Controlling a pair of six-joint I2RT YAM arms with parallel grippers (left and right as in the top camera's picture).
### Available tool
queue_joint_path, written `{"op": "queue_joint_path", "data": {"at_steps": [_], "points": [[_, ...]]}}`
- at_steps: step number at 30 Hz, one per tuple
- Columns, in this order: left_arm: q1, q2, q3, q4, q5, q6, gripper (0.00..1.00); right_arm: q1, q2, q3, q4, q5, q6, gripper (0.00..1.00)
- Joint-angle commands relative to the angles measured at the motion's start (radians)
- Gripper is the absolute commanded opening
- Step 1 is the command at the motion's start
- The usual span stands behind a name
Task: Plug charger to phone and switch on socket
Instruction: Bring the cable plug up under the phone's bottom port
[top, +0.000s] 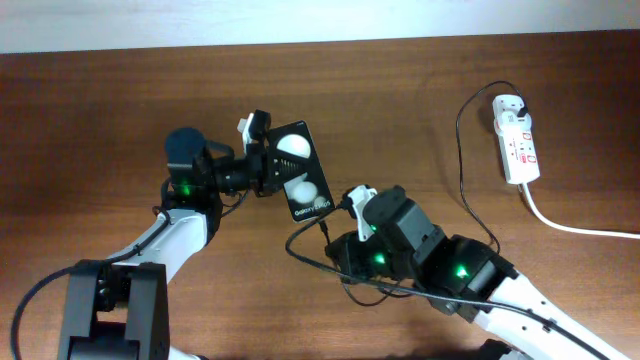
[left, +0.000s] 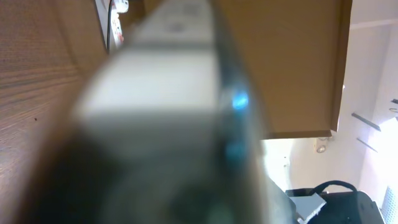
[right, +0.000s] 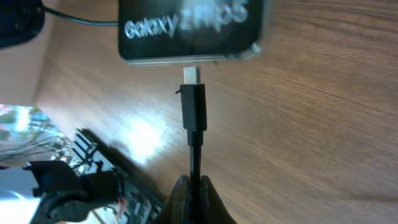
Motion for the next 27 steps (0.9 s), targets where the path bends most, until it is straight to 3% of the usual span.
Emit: {"op": "queue_joint_path", "data": {"at_steps": [1, 6, 12, 27], "points": [[0.002, -0.015, 0.015, 0.01, 0.022, 0.005, 0.0, 0.005, 0.01, -0.003, 0.035, -0.058, 0.024, 0.04], [0.002, -0.015, 0.015, 0.01, 0.022, 0.005, 0.0, 0.005, 0.01, -0.003, 0.045, -0.084, 0.032, 0.04], [0.002, -0.015, 0.015, 0.01, 0.048, 0.005, 0.0, 0.005, 0.01, -0.003, 0.043, -0.085, 0.149, 0.04], [0.049, -0.015, 0.015, 0.01, 0.09, -0.056, 0.0, 0.005, 0.01, -0.003, 0.044, -0.145, 0.163, 0.04]]}}
